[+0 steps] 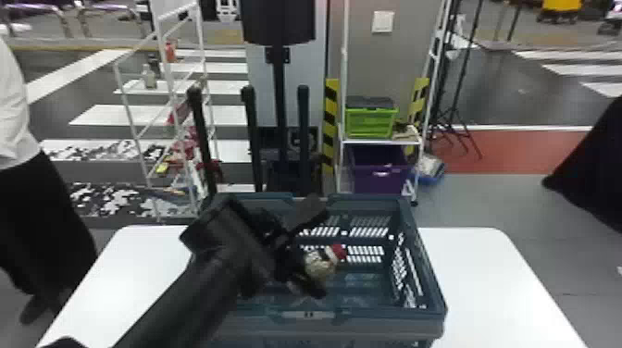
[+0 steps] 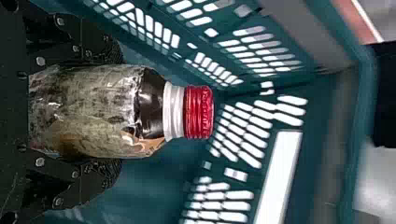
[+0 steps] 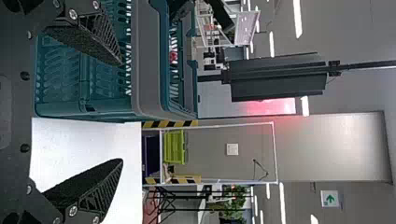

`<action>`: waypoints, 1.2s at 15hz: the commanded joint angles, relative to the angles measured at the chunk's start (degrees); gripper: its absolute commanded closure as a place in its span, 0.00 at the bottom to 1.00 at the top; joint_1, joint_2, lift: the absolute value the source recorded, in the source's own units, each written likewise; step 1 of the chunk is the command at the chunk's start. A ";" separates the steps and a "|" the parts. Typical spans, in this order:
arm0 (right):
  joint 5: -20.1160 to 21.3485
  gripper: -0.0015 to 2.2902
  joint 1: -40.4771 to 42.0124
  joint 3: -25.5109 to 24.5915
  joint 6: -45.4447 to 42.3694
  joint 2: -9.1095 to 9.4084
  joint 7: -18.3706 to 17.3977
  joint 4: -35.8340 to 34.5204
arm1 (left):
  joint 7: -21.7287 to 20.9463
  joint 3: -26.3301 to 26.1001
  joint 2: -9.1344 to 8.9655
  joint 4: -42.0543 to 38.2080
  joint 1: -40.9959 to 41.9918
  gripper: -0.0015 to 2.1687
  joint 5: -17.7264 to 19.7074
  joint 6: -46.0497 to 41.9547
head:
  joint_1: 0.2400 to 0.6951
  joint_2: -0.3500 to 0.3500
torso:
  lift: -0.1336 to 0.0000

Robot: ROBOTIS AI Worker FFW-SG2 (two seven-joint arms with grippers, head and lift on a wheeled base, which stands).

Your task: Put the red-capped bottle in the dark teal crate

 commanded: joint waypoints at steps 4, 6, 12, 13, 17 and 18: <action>-0.08 0.07 -0.18 0.09 0.00 -0.03 0.00 0.13 | 0.18 3.21 -0.48 2.79 0.47 0.74 -7.90 -4.05 | 0.57 0.50 | 1.00; -0.08 0.07 -0.18 0.09 0.00 -0.03 0.00 0.13 | 0.00 3.92 -0.48 1.12 1.43 0.41 -7.90 -4.05 | 0.57 0.50 | 1.00; -0.17 0.07 -0.09 0.00 0.00 -0.03 0.00 0.13 | -0.35 5.94 -0.48 -6.00 4.07 0.06 -8.07 -2.12 | 0.57 0.50 | 1.00; -0.17 0.07 0.00 0.00 0.00 -0.03 -0.09 0.13 | -1.14 7.35 -0.48 -7.76 4.77 0.06 -8.42 -1.94 | 0.57 0.50 | 1.00; -0.17 0.07 0.17 0.00 -0.18 0.06 0.00 -0.04 | -5.01 14.90 -0.48 -22.88 9.87 0.06 -8.77 2.28 | 0.57 0.50 | 1.00; -0.17 0.07 0.26 0.00 -0.18 0.06 0.00 -0.13 | -5.97 17.01 -0.48 -27.71 11.54 0.06 -8.69 3.86 | 0.57 0.50 | 1.00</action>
